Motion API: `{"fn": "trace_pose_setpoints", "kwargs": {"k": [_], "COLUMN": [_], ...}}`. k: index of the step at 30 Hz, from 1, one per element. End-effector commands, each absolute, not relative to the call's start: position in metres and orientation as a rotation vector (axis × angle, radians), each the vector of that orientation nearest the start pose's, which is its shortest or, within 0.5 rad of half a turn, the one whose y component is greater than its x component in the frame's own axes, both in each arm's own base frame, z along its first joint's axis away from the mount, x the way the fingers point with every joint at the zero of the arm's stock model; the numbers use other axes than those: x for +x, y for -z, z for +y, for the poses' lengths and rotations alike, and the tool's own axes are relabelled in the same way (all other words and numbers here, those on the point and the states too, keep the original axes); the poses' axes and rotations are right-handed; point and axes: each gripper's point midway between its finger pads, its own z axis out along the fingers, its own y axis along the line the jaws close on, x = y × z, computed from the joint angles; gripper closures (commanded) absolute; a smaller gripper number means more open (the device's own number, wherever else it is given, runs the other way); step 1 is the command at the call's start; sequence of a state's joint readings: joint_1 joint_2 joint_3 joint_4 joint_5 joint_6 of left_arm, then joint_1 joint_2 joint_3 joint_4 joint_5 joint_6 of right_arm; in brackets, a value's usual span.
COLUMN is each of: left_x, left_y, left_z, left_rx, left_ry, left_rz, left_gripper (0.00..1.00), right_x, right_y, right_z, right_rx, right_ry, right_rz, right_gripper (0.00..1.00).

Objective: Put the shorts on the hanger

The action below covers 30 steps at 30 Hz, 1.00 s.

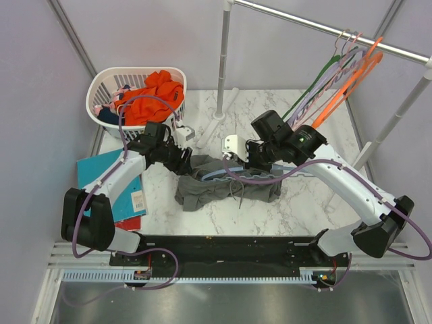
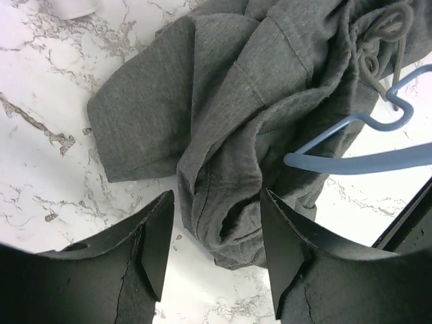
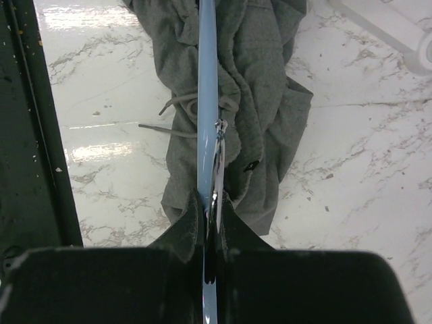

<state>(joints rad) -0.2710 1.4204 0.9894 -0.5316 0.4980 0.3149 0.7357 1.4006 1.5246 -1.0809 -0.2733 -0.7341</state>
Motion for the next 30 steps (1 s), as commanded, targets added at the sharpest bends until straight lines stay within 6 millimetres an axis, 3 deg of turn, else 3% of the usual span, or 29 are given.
{"fn": "trace_pose_setpoints", "kwargs": {"k": [1, 6, 13, 18, 25, 28, 30], "left_x": [0.301, 0.291, 0.26, 0.241, 0.237, 0.237, 0.238], "left_y": [-0.115, -0.114, -0.119, -0.109, -0.098, -0.096, -0.101], "left_z": [-0.154, -0.154, -0.172, -0.175, -0.166, -0.165, -0.167], "left_rx": [0.864, 0.9, 1.016, 1.065, 1.057, 1.061, 1.065], "left_ry": [0.57, 0.567, 0.57, 0.522, 0.426, 0.413, 0.425], "left_rz": [2.31, 2.322, 2.283, 2.309, 2.365, 2.37, 2.353], "left_gripper": [0.39, 0.39, 0.36, 0.35, 0.38, 0.46, 0.63], "right_x": [0.22, 0.202, 0.185, 0.183, 0.191, 0.197, 0.2], "right_y": [-0.243, -0.245, -0.229, -0.226, -0.226, -0.228, -0.228], "right_z": [0.242, 0.239, 0.237, 0.237, 0.237, 0.238, 0.237], "right_rx": [-1.806, -1.861, -1.924, -1.913, -1.862, -1.823, -1.807], "right_ry": [-0.419, -0.491, -0.56, -0.579, -0.525, -0.504, -0.484], "right_rz": [1.731, 1.702, 1.702, 1.711, 1.717, 1.717, 1.724], "right_gripper": [1.0, 1.0, 1.0, 1.0, 1.0, 1.0, 1.0]}}
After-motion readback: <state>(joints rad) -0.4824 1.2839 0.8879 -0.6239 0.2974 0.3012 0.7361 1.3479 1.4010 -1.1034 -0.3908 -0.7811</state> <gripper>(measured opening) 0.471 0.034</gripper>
